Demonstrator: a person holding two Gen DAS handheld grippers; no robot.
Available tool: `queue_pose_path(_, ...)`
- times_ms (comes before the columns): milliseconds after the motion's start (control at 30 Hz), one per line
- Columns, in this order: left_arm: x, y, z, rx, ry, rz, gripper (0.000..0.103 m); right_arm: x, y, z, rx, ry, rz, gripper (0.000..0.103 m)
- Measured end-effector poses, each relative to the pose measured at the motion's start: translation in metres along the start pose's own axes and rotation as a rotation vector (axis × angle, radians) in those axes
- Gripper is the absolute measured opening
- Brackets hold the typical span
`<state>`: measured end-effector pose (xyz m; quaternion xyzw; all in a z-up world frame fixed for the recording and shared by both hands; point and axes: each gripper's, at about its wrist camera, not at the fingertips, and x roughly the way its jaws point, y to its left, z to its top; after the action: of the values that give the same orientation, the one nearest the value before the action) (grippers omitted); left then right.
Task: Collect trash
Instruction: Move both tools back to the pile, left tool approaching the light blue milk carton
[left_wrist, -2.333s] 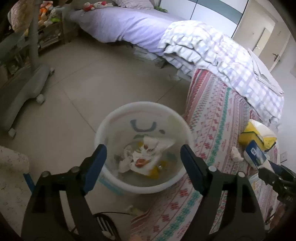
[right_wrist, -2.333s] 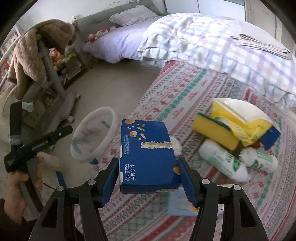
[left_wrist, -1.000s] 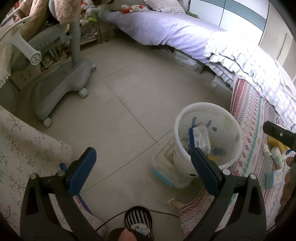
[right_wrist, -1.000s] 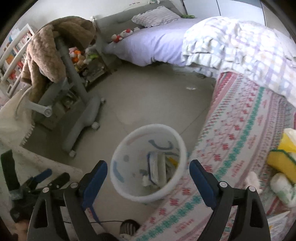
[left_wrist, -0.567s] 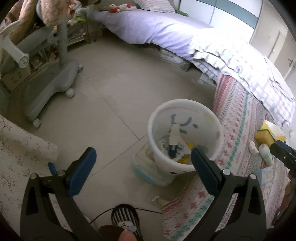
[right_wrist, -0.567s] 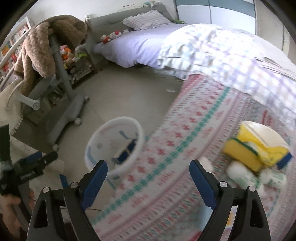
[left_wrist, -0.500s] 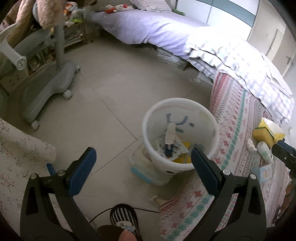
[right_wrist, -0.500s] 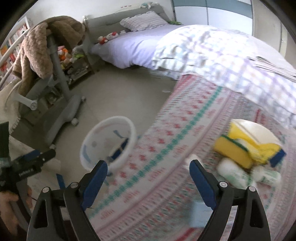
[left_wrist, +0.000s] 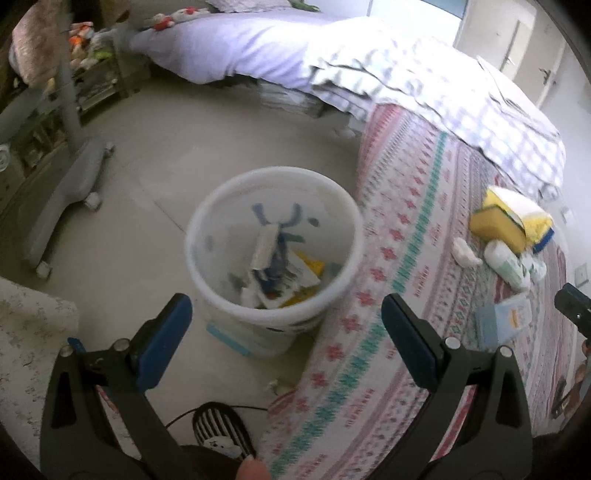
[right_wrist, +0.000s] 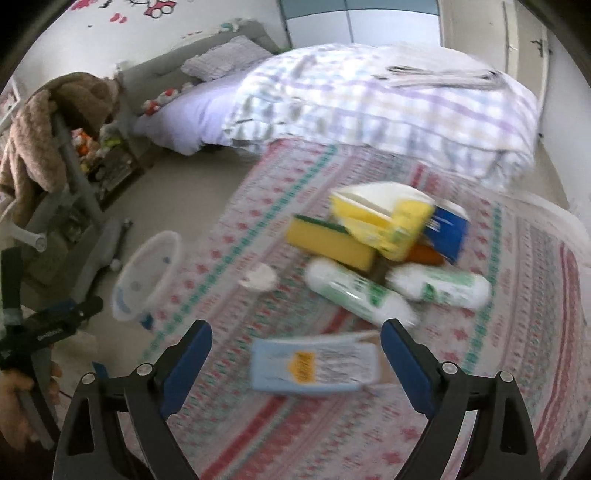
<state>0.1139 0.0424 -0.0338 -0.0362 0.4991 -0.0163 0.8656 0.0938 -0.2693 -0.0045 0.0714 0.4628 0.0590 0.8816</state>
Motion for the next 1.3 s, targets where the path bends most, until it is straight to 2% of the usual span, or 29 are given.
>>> queue_pose_path(167,0.004,-0.021,-0.006,0.035,0.023,-0.020,0.102,-0.002,-0.029,-0.014,0.014,0.014,-0.048,0.094)
queue_pose_path(300,0.006,-0.034,-0.010,0.034,0.053,-0.094,0.102,-0.003,-0.055,-0.025,0.029,0.036,-0.075,0.094)
queue_pose_path(467,0.007,-0.057,-0.016,0.092,0.064,-0.126,0.102,-0.006,-0.077,-0.033,0.076,0.055,-0.090,0.094)
queue_pose_path(700,0.008,-0.105,-0.024,0.260,0.073,-0.180,0.102,-0.008,-0.101,-0.045,0.139,0.084,-0.118,0.094)
queue_pose_path(1000,0.012,-0.192,-0.033,0.500,0.067,-0.279,0.102,-0.024,-0.137,-0.065,0.201,0.088,-0.140,0.094)
queue_pose_path(1200,0.021,-0.241,-0.052,0.680,0.086,-0.290,0.102,-0.031,-0.157,-0.077,0.235,0.099,-0.156,0.094)
queue_pose_path(1300,0.027,-0.256,-0.058,0.751,0.066,-0.241,0.102,-0.032,-0.164,-0.081,0.246,0.113,-0.170,0.094)
